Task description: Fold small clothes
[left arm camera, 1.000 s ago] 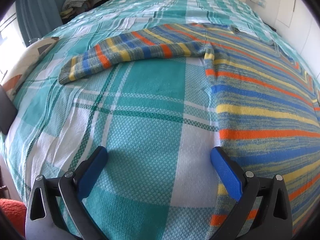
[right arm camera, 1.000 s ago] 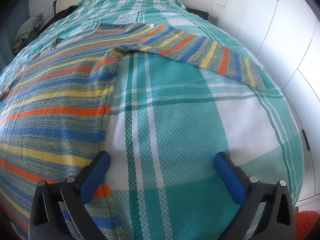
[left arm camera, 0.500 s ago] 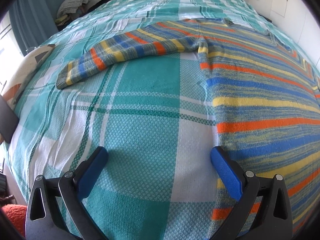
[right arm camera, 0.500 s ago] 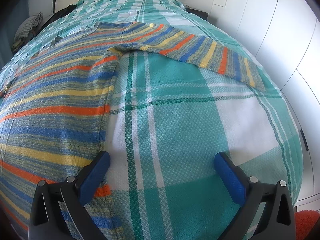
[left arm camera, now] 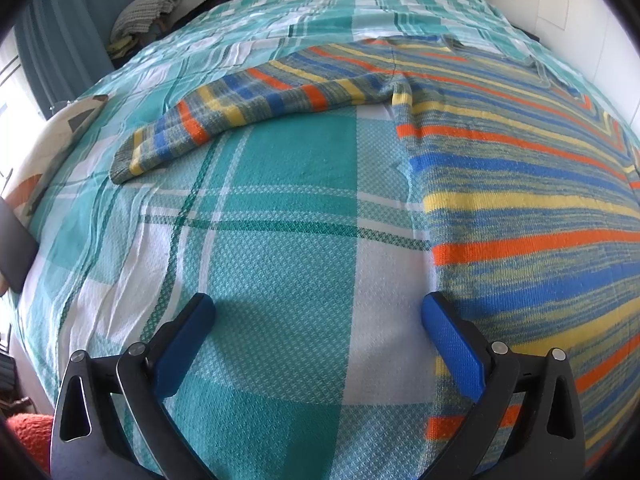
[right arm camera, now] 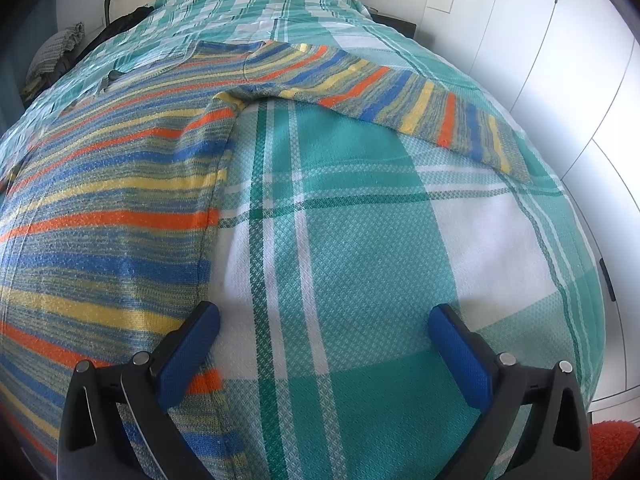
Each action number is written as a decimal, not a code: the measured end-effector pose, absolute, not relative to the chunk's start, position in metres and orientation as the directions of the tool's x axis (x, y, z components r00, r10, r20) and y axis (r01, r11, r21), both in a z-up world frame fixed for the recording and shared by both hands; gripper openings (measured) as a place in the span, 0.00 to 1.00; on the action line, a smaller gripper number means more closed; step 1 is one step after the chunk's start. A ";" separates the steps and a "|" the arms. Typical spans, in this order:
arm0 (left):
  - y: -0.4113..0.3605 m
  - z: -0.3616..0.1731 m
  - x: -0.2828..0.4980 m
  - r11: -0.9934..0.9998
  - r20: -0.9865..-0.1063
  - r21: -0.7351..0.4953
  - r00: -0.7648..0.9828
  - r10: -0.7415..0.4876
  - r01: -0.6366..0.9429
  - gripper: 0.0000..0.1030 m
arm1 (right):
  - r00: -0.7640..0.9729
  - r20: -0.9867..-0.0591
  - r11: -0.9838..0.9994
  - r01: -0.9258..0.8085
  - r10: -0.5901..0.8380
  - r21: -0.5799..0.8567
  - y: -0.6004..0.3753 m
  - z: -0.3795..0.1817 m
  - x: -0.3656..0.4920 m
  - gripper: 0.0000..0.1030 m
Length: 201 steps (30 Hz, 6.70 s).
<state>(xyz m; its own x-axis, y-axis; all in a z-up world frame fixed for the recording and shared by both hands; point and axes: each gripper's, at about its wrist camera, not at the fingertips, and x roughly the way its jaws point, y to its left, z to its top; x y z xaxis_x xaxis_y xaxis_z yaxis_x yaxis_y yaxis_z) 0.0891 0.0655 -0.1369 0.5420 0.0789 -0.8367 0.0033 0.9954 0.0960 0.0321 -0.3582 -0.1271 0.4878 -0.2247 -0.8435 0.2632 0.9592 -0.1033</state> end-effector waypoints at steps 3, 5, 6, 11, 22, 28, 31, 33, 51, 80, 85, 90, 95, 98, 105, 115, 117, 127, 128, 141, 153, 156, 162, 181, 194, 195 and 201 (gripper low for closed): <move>0.066 -0.137 0.089 0.995 -0.838 0.095 0.541 0.077 0.006 0.99 | 0.487 -0.844 0.959 0.264 -0.227 -0.106 -0.359 -0.128 0.032 1.00; 0.065 -0.137 0.089 0.995 -0.837 0.097 0.542 0.078 0.007 0.99 | 0.486 -0.844 0.959 0.263 -0.228 -0.107 -0.359 -0.128 0.032 1.00; 0.065 -0.137 0.089 0.995 -0.837 0.098 0.542 0.078 0.007 1.00 | 0.486 -0.844 0.959 0.263 -0.228 -0.108 -0.359 -0.128 0.032 1.00; 0.065 -0.137 0.089 0.995 -0.837 0.097 0.542 0.078 0.006 1.00 | 0.485 -0.843 0.959 0.262 -0.231 -0.112 -0.359 -0.128 0.032 1.00; 0.064 -0.137 0.089 0.995 -0.833 0.098 0.547 0.079 0.006 1.00 | 0.487 -0.842 0.958 0.265 -0.233 -0.112 -0.359 -0.128 0.031 1.00; 0.064 -0.136 0.087 0.995 -0.826 0.097 0.557 0.082 -0.002 1.00 | 0.492 -0.839 0.956 0.273 -0.232 -0.104 -0.359 -0.127 0.029 1.00; 0.064 -0.135 0.085 0.995 -0.821 0.098 0.564 0.085 -0.008 1.00 | 0.493 -0.839 0.957 0.273 -0.231 -0.103 -0.359 -0.127 0.029 1.00; 0.064 -0.132 0.086 0.995 -0.822 0.101 0.563 0.087 -0.007 1.00 | 0.493 -0.839 0.956 0.273 -0.231 -0.103 -0.359 -0.127 0.029 1.00; 0.079 -0.109 0.091 0.997 -0.771 0.061 0.631 0.083 -0.057 0.99 | 0.716 -0.697 0.667 0.505 0.031 0.548 -0.571 -0.054 0.048 0.90; 0.080 -0.120 0.099 0.996 -0.811 0.051 0.579 0.082 -0.070 0.99 | 0.718 -0.600 0.884 -0.045 0.353 0.466 -0.405 0.076 0.209 0.02; 0.083 -0.121 0.096 0.997 -0.821 0.042 0.566 0.075 -0.070 0.99 | 0.606 -0.591 0.817 -0.184 0.532 0.547 -0.314 0.047 0.250 0.40; 0.091 -0.119 0.096 0.995 -0.823 0.006 0.566 0.060 -0.096 0.99 | 0.604 -0.531 0.745 -0.165 0.595 0.647 -0.312 0.027 0.237 0.64; 0.093 -0.122 0.100 0.993 -0.832 -0.034 0.554 0.037 -0.117 0.99 | 0.554 -0.621 0.780 -0.088 0.555 0.619 -0.336 0.002 0.238 0.64; 0.088 -0.125 0.099 0.995 -0.831 0.008 0.552 0.064 -0.104 0.99 | 0.454 -0.677 0.759 0.003 0.579 0.651 -0.353 -0.042 0.231 0.64; 0.083 -0.126 0.093 0.997 -0.827 0.046 0.557 0.076 -0.068 0.99 | 0.495 -0.840 0.878 0.274 0.222 0.393 -0.414 -0.101 0.186 0.45; 0.079 -0.130 0.097 0.995 -0.812 0.062 0.575 0.095 -0.076 1.00 | 0.360 -0.743 0.802 -0.026 0.564 0.596 -0.369 -0.099 0.096 0.46; 0.080 -0.130 0.095 0.996 -0.813 0.057 0.576 0.087 -0.070 1.00 | 0.393 -0.807 0.867 0.046 0.440 0.495 -0.378 -0.112 0.090 0.37; 0.078 -0.134 0.092 0.995 -0.800 0.067 0.592 0.097 -0.073 1.00 | 0.501 -0.754 0.807 0.168 0.425 0.567 -0.404 -0.120 0.126 0.34; 0.078 -0.134 0.092 0.995 -0.800 0.065 0.593 0.095 -0.072 1.00 | 0.498 -0.754 0.809 0.160 0.428 0.565 -0.399 -0.124 0.131 0.34; 0.080 -0.135 0.090 0.995 -0.800 0.065 0.593 0.094 -0.069 1.00 | 0.544 -0.792 0.878 0.192 0.277 0.438 -0.413 -0.104 0.114 0.40; 0.079 -0.135 0.088 0.995 -0.789 0.076 0.605 0.104 -0.072 1.00 | 0.493 -0.830 0.937 0.080 0.260 0.341 -0.390 -0.108 0.078 0.04; 0.078 -0.135 0.087 0.994 -0.788 0.075 0.607 0.105 -0.074 1.00 | 0.510 -0.843 0.959 0.109 0.172 0.262 -0.385 -0.105 0.069 0.03; 0.077 -0.134 0.086 0.994 -0.787 0.079 0.608 0.109 -0.077 1.00 | 0.538 -0.810 0.929 0.123 0.232 0.348 -0.395 -0.112 0.065 0.16; 0.077 -0.135 0.086 0.993 -0.779 0.089 0.616 0.121 -0.083 1.00 | 0.477 -0.865 0.963 0.122 0.156 0.241 -0.393 -0.113 0.033 0.00; 0.076 -0.135 0.085 0.992 -0.774 0.092 0.620 0.125 -0.085 1.00 | 0.661 -0.718 0.972 -0.080 0.218 0.222 -0.341 -0.057 0.011 0.47; 0.076 -0.135 0.085 0.992 -0.774 0.093 0.621 0.126 -0.086 1.00 | 0.658 -0.717 0.971 -0.106 0.229 0.213 -0.335 -0.058 0.009 0.50; 0.076 -0.135 0.085 0.992 -0.773 0.093 0.622 0.126 -0.086 1.00 | 0.586 -0.766 0.964 -0.188 0.264 0.189 -0.304 -0.083 0.011 0.53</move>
